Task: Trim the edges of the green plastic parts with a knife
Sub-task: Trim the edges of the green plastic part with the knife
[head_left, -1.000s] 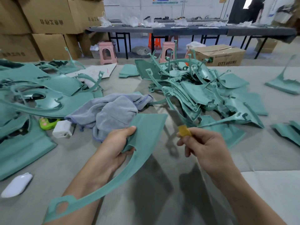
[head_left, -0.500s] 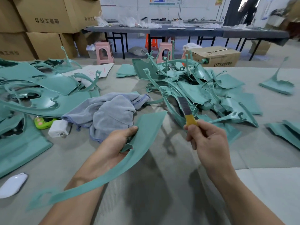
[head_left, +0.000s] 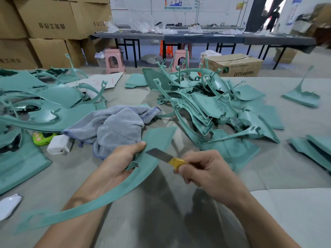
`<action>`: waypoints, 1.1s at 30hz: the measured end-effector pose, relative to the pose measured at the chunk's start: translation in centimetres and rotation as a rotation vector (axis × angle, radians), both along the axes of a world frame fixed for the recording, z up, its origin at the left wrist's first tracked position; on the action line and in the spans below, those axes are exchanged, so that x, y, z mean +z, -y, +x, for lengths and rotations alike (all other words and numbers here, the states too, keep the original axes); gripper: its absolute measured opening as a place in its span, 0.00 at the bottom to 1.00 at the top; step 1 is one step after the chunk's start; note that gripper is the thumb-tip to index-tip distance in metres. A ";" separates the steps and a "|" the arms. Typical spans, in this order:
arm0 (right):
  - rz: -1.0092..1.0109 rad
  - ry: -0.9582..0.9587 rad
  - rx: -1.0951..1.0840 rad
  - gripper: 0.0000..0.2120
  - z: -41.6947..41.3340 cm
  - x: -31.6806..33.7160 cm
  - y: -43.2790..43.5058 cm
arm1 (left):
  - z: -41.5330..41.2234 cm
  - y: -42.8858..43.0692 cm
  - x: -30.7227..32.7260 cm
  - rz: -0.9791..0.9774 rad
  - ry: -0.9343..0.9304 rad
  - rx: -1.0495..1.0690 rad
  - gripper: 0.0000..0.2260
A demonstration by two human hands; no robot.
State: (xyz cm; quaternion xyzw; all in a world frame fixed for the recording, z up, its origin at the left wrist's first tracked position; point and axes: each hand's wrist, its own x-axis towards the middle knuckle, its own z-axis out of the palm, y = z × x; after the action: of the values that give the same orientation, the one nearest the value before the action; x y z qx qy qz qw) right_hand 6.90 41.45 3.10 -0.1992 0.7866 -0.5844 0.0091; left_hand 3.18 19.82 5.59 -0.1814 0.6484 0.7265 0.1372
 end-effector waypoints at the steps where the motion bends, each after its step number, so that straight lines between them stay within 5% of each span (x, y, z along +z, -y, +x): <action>1: 0.056 -0.010 -0.058 0.07 -0.2 -0.4 0.2 | 0.1 0.0 0.0 -0.010 0.004 0.002 0.12; 5: -0.082 -0.030 -0.511 0.12 -1.3 -0.4 -0.6 | 0.0 0.4 0.2 0.043 0.044 0.011 0.12; 8: -0.148 -0.059 -0.197 0.11 -0.6 0.2 -0.5 | 0.0 0.4 0.0 0.031 0.044 0.010 0.11; 10: 0.005 -0.019 -0.081 0.09 0.1 0.2 0.4 | 0.0 0.4 -0.3 0.016 0.026 -0.019 0.10; 12: 0.087 -0.037 -0.307 0.11 -0.7 -0.4 0.4 | -0.3 0.6 -0.4 0.032 0.036 -0.020 0.11; 15: -0.067 0.020 -0.620 0.11 -1.5 -0.1 0.0 | -0.9 0.8 -0.9 0.124 0.039 0.040 0.11; 19: -0.463 0.372 -0.232 0.12 -0.2 0.5 1.2 | -1.8 0.1 -2.8 0.031 -0.171 0.251 0.08; 22: -0.451 0.610 -0.013 0.08 0.7 0.3 1.8 | -2.1 0.3 -3.5 -0.220 -0.401 0.443 0.09; 25: -0.358 0.624 -0.069 0.10 0.7 0.2 1.6 | -1.3 0.9 -3.4 -0.241 -0.545 0.569 0.09; 30: -0.340 0.695 0.182 0.06 1.2 0.2 1.7 | -0.7 0.9 -3.1 -0.062 -0.566 0.641 0.08; 33: -0.364 0.669 0.138 0.06 1.0 0.0 1.9 | -1.1 1.0 -3.1 -0.030 -0.572 0.629 0.07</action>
State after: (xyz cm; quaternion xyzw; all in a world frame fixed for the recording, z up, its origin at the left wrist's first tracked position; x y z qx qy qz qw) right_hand 7.95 39.55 3.09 -0.0484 0.6081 -0.7453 0.2692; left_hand 2.06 18.86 2.53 -0.1636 0.5840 0.7445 -0.2792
